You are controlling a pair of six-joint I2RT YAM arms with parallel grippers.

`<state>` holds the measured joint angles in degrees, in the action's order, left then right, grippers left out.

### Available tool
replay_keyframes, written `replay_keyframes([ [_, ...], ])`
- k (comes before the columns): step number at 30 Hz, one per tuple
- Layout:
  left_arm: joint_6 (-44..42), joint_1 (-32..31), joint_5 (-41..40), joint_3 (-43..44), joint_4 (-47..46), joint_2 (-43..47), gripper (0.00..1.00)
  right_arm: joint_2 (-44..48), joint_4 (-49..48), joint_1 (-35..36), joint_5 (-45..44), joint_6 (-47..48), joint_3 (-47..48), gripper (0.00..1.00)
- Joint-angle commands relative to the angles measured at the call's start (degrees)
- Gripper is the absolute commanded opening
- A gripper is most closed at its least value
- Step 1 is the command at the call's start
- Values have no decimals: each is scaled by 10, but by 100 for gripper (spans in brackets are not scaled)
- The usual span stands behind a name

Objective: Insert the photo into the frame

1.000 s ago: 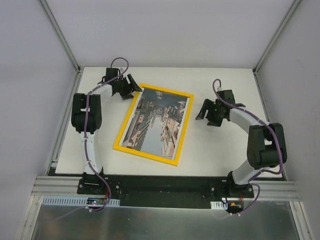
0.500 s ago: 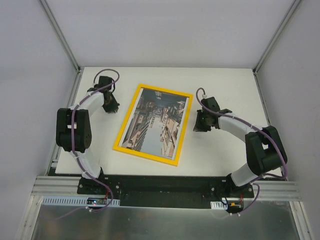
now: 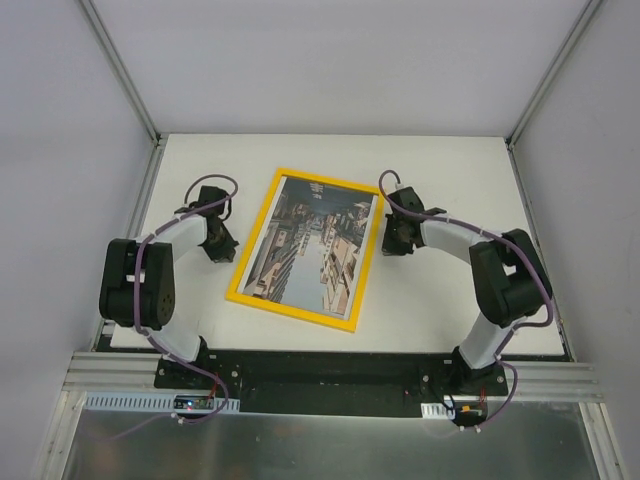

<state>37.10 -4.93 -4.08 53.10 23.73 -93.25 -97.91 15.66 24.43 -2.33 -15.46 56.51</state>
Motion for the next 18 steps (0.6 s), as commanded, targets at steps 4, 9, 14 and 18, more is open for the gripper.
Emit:
replay_keyframes([
  [4,35,-41,4,-66,8,54,0,-83,32,1,-16,-6,107,1],
  [9,65,-113,37,-99,-7,62,0,-176,89,-5,17,7,231,1],
  [14,136,-248,78,-80,-32,34,0,-252,149,4,73,26,354,1],
  [18,166,-318,104,-45,-44,10,0,-282,189,9,63,44,414,4],
])
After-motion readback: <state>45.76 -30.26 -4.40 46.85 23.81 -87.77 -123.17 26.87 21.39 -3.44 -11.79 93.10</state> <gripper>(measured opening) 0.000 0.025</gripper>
